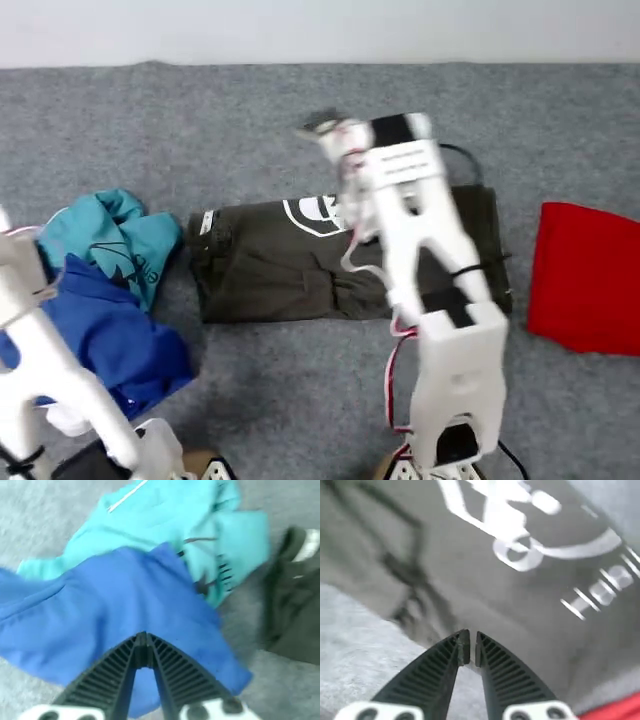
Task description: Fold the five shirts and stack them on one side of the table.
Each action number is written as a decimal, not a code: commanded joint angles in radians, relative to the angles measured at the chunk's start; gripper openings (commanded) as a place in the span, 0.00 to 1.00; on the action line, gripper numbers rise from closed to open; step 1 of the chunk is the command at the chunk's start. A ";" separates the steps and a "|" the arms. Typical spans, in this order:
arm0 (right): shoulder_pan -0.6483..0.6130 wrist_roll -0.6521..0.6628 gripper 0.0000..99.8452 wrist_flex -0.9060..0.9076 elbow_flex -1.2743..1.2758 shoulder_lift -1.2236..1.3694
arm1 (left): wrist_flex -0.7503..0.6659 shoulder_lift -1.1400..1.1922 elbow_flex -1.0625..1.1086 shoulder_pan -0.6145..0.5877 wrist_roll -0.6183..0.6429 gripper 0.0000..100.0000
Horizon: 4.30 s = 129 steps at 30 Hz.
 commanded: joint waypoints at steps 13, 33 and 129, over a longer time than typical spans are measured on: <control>0.371 -0.098 0.28 -0.053 -0.051 0.166 | 0.008 -0.094 0.122 0.252 -0.043 0.01; 0.395 -0.107 0.28 -0.268 -0.051 0.303 | 0.012 -0.094 0.153 0.252 -0.049 0.01; -0.389 0.084 0.24 -0.206 -0.201 0.176 | 0.012 -0.104 0.153 0.256 -0.043 0.01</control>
